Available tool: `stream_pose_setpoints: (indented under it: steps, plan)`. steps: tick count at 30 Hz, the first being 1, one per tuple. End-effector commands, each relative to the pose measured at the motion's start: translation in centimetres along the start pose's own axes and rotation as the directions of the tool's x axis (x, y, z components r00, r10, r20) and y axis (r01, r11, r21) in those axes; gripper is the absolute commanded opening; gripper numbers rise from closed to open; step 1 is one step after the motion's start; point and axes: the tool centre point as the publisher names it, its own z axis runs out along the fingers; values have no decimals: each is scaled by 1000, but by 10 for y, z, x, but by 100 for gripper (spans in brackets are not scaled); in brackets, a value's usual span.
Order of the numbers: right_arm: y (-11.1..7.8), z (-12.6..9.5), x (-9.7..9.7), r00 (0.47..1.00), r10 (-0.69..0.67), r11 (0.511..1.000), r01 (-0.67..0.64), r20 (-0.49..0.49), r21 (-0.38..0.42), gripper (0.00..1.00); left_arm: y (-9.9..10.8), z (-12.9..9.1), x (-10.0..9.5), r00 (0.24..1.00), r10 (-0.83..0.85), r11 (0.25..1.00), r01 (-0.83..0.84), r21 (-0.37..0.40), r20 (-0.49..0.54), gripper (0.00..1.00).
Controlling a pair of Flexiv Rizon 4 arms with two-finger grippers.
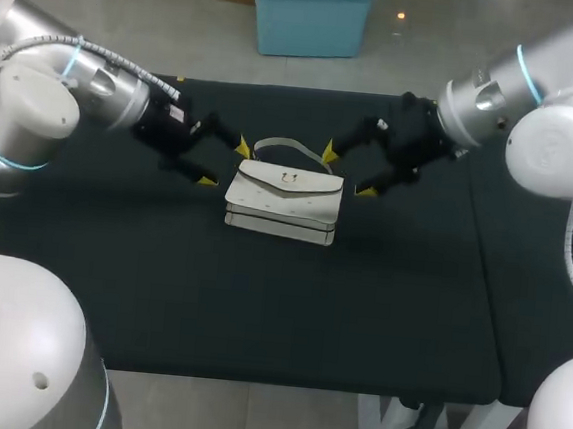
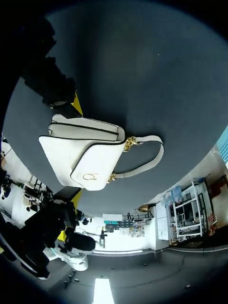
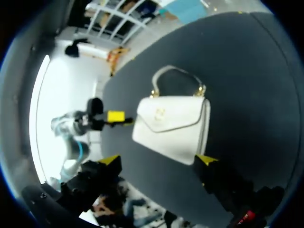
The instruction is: Pick up the bag, open it, inspect its contents, close it, and place it on the opposite side
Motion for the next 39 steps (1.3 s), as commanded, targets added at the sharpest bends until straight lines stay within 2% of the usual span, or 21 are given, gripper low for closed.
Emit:
stream_pose_setpoints:
  steps: [1, 5, 12, 19, 21, 27, 29, 33, 35, 37, 39]
  plan:
    - [14, 13, -10, 998, 43, 996, -39, -38, 86, 100, -13, 10, -1, 991, 36, 997, -45, -62, -130, 100]
    - [13, 24, -18, 994, 107, 990, -105, -15, 97, 100, -12, 16, 7, 981, 93, 992, -106, -66, -173, 100]
    - [21, 36, -34, 974, 217, 975, -212, -66, 70, 100, -15, 25, 12, 969, 141, 985, -157, -66, -205, 100]
    - [20, 52, -47, 959, 271, 961, -266, -85, 70, 100, -15, 29, 14, 964, 158, 982, -177, -72, -215, 98]
    - [19, 55, -48, 956, 278, 960, -272, -95, 71, 100, -15, 30, 14, 960, 161, 980, -183, -75, -228, 93]
    - [21, 63, -41, 945, 275, 961, -271, -175, 47, 100, -20, 36, 10, 951, 161, 978, -189, -84, -263, 89]
    - [23, 65, -39, 944, 275, 961, -271, -183, 45, 93, -21, 38, 9, 948, 162, 977, -193, -90, -274, 83]
    - [24, 73, -38, 941, 277, 961, -271, -194, 56, 88, -23, 43, 6, 946, 160, 977, -193, -95, -281, 82]
    - [25, 75, -39, 938, 281, 960, -275, -201, 58, 78, -23, 46, 5, 945, 158, 976, -193, -99, -287, 73]
    - [27, 77, -38, 932, 282, 959, -279, -228, 45, 71, -24, 48, 3, 945, 156, 976, -192, -101, -288, 71]
    - [31, 78, -37, 928, 283, 958, -285, -244, 26, 57, -25, 51, 2, 942, 148, 976, -188, -106, -301, 65]
